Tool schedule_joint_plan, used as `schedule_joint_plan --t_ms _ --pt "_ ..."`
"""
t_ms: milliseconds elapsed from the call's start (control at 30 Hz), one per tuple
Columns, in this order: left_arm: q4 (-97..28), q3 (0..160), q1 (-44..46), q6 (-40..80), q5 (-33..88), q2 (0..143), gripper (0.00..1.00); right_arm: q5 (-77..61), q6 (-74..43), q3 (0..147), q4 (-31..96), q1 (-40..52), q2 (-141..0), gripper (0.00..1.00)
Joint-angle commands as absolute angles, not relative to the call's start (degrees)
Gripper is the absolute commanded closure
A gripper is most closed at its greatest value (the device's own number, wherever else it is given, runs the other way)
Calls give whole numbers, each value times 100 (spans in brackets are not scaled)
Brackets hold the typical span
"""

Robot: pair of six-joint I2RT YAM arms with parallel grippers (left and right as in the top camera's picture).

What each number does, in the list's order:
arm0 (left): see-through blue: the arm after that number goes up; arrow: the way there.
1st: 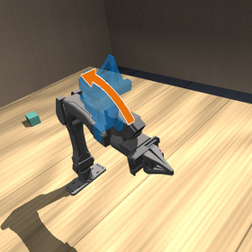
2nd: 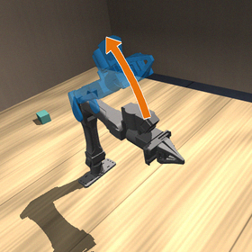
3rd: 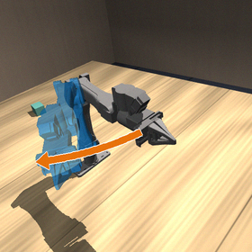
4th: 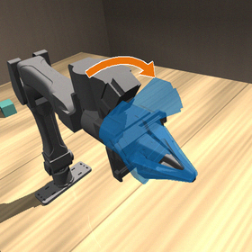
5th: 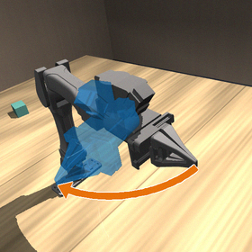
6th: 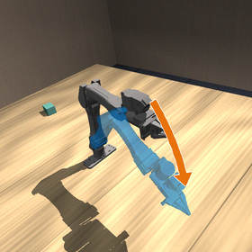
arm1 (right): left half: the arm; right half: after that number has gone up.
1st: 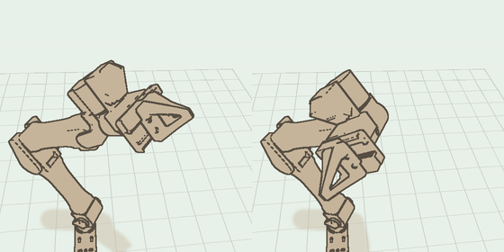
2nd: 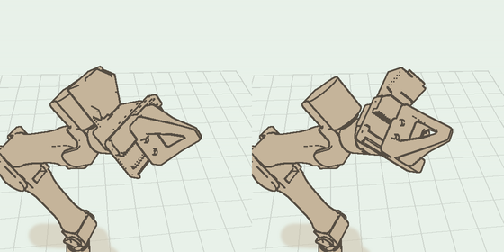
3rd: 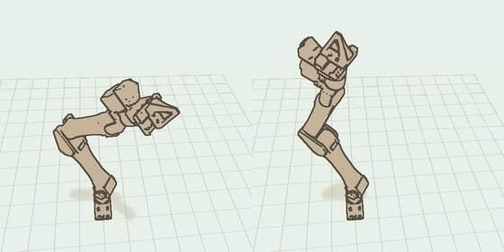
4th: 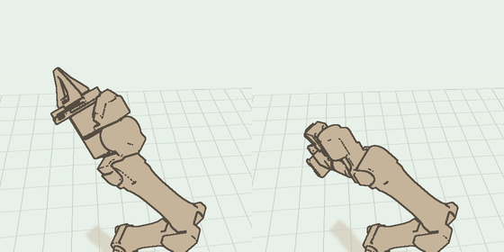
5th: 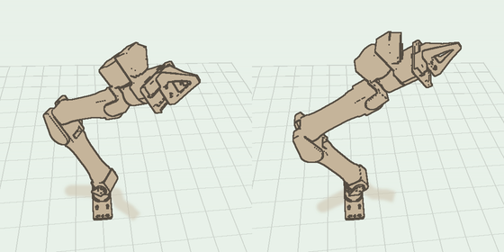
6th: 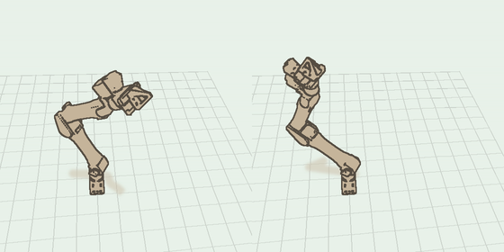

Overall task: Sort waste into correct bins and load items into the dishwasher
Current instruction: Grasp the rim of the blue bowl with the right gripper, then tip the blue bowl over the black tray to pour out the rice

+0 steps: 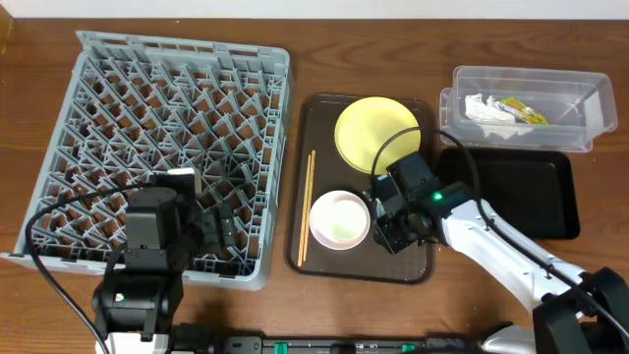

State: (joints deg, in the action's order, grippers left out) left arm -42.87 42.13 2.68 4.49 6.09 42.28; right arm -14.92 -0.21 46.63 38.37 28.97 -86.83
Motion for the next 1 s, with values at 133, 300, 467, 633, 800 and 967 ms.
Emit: schedule_joint_plan --t_ms 133,300,467,633,800,967 --pt "-4283 4342 257 478 683 4224 7 -1481 -106 4421 3686 2945 -8659 84" --pt "-4283 4342 257 478 683 4224 8 -1481 -248 4418 3671 2943 -8659 92" --pt "-4285 4342 257 478 683 4224 8 -1485 -521 4689 3861 2943 -8619 99" --pt "-4283 4342 257 478 683 4224 7 -1479 -569 5457 4486 2919 -8291 99" --pt "-4283 4342 257 478 683 4224 8 -1485 -869 5951 4550 2596 -7817 99" --pt "-4283 4342 257 478 683 4224 8 -1592 -1070 5999 4565 1763 -7454 99"
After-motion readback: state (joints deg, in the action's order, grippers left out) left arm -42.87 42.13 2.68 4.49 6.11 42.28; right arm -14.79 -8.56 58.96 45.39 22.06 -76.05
